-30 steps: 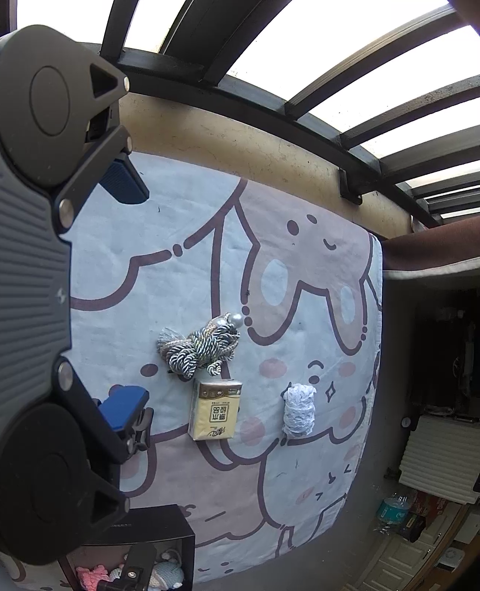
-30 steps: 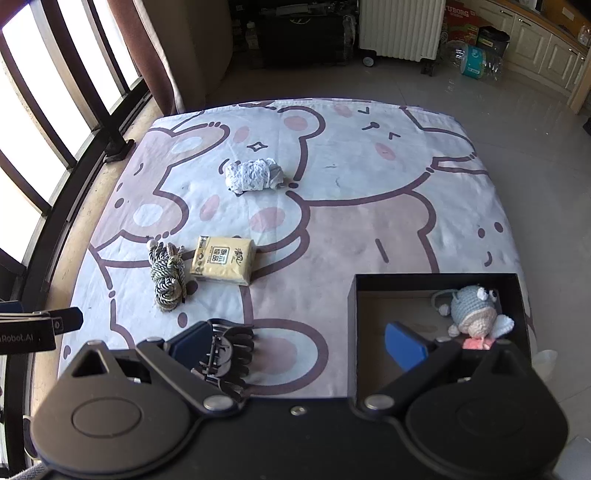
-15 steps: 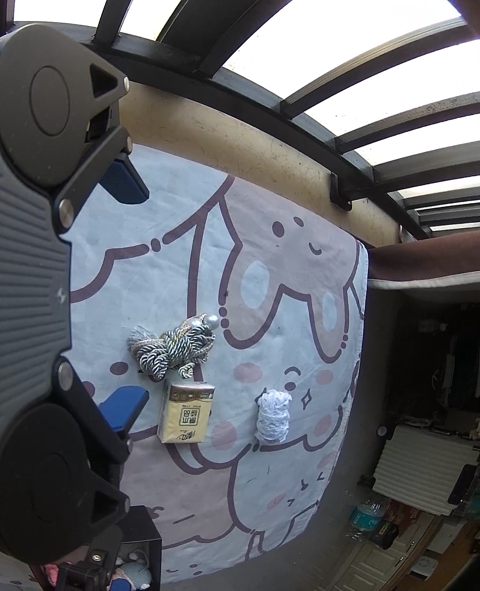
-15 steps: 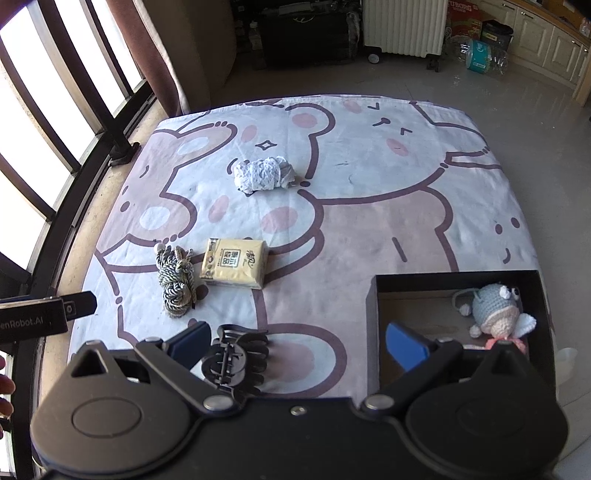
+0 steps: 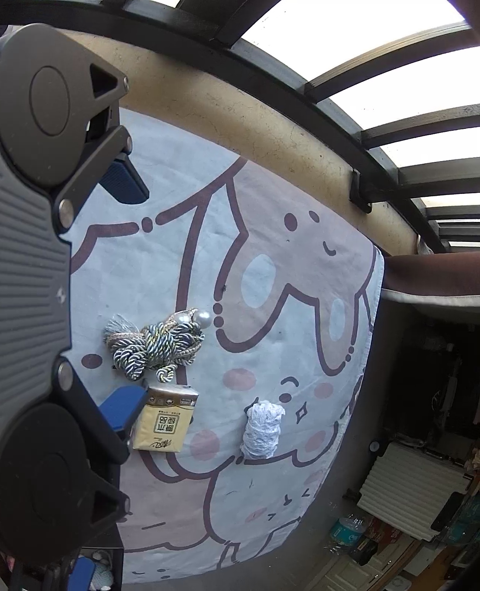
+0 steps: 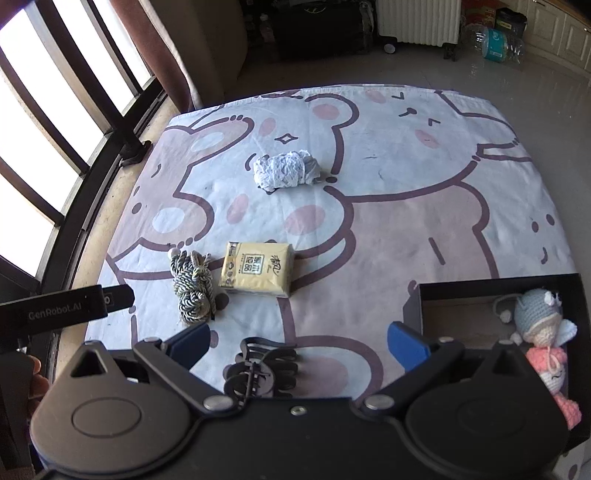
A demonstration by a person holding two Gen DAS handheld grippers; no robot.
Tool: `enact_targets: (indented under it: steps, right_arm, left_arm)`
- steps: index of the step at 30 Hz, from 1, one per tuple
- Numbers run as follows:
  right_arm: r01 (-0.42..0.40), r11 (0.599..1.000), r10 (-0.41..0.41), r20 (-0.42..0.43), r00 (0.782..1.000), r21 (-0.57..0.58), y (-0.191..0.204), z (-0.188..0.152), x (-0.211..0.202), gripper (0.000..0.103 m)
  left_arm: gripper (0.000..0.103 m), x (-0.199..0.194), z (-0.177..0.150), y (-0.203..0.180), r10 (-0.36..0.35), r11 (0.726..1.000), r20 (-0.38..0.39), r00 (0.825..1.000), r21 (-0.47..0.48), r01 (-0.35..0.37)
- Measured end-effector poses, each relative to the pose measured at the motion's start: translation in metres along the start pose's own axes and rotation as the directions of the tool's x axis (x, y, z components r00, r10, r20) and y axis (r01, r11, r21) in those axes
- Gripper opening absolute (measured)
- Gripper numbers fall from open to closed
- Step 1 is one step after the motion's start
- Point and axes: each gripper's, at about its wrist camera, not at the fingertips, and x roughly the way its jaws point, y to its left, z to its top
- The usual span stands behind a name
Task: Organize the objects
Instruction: 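Lower the left tool onto the striped rope toy while the right tool lowers onto the black claw clip, then close the left tool on the rope toy while the right tool closes on the claw clip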
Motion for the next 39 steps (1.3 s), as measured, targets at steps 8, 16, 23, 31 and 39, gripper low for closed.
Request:
enact_targets:
  steps: [8,16,23,31,39]
  right_arm:
    - [-0.021,0.997,0.027,-0.080,0.996,0.071,0.001,0.000,0.027,0.103]
    - [-0.047,0.988,0.066,-0.136,0.989,0.145,0.006,0.000,0.044,0.100]
    - [-0.060,0.986,0.088,-0.182,0.979,0.153,0.011,-0.002,0.054,0.088]
    - [-0.087,0.970,0.139,-0.224,0.965,0.228,0.007,-0.005,0.063,0.064]
    - [-0.068,0.968,0.129,-0.250,0.959,0.240,0.008,-0.005,0.066,0.050]
  left_arm:
    - [0.103,0.036,0.006,0.002,-0.075,0.992,-0.068,0.995,-0.109,0.068]
    - [0.103,0.062,0.008,0.003,-0.162,0.970,-0.085,0.983,-0.197,0.143]
    - [0.089,0.078,0.011,0.001,-0.200,0.952,-0.099,0.975,-0.255,0.169]
    - [0.070,0.091,0.011,-0.004,-0.211,0.954,-0.135,0.968,-0.245,0.174]
    - [0.058,0.097,0.011,-0.008,-0.200,0.962,-0.147,0.969,-0.216,0.166]
